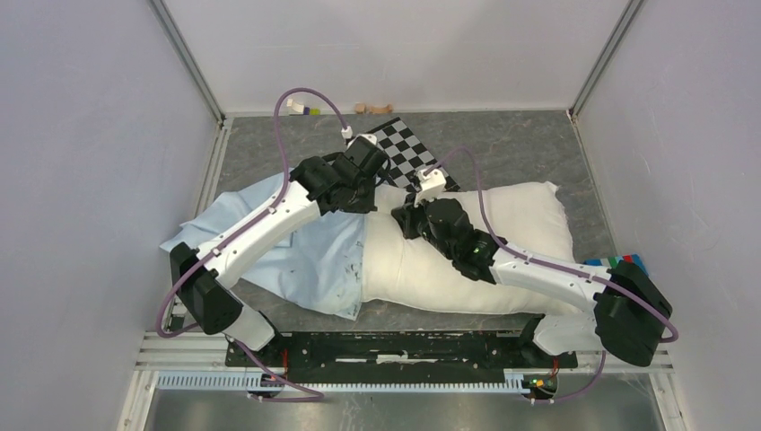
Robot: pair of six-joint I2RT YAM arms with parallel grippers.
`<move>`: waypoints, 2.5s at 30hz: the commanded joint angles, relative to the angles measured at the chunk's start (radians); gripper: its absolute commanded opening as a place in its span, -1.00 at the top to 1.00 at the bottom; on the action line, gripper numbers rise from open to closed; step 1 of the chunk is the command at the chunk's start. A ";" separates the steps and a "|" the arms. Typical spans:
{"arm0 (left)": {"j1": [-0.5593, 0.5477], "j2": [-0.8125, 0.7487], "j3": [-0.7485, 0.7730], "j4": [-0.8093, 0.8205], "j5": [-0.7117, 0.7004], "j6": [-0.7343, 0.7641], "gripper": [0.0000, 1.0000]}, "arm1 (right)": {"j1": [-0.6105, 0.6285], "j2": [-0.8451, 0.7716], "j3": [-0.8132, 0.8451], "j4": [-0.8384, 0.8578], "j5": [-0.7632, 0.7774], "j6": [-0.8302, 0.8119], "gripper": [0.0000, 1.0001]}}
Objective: Put the pillow into the pillowcase
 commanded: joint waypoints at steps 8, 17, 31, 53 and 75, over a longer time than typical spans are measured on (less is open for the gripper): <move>-0.096 -0.075 0.303 0.014 0.296 -0.126 0.95 | -0.002 -0.015 0.171 0.053 0.125 0.059 1.00; 0.033 -0.086 0.033 0.193 0.373 -0.193 0.95 | -0.061 0.085 0.089 0.221 0.160 0.110 1.00; 0.179 0.062 -0.167 0.380 0.455 -0.147 0.95 | -0.025 -0.138 0.124 -0.209 0.048 -0.141 -0.96; 0.180 0.038 -0.059 0.298 0.505 -0.065 0.71 | 0.119 0.030 0.184 -0.293 0.218 -0.271 1.00; -0.135 -0.494 -0.520 0.008 -0.192 -0.375 -0.74 | 0.016 0.119 0.460 -0.449 0.004 -0.144 1.00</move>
